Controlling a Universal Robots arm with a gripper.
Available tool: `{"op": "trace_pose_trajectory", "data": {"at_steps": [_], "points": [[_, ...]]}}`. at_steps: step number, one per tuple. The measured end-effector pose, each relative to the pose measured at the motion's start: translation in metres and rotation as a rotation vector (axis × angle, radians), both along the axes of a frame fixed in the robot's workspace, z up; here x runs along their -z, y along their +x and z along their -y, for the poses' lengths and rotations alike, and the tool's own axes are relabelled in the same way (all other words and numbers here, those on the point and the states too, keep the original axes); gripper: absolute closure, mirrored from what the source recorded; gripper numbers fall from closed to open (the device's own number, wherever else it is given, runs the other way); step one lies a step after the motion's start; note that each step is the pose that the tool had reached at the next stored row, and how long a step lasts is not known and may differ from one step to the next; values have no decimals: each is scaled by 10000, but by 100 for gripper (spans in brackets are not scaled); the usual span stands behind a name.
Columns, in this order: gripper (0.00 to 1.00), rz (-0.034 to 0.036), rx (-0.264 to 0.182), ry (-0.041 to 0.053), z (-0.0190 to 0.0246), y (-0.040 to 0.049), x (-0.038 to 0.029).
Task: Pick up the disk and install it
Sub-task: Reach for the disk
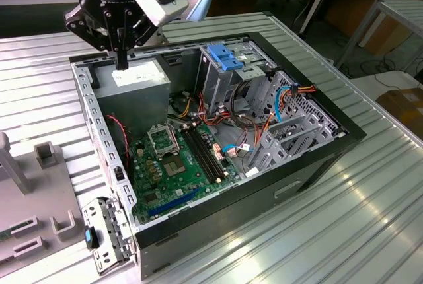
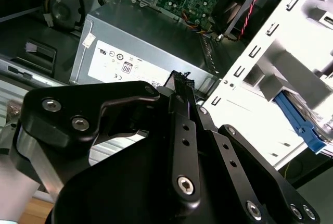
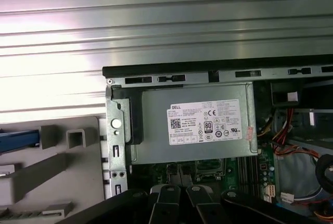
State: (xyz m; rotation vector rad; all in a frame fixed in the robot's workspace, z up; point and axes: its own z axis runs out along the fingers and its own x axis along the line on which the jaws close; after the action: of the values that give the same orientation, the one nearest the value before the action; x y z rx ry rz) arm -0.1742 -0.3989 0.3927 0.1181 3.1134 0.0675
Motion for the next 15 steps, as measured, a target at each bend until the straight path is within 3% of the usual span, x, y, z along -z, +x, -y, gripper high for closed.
{"op": "trace_pose_trajectory", "data": {"at_steps": [15], "points": [[89,0,-1,0,0,-184,1]]}}
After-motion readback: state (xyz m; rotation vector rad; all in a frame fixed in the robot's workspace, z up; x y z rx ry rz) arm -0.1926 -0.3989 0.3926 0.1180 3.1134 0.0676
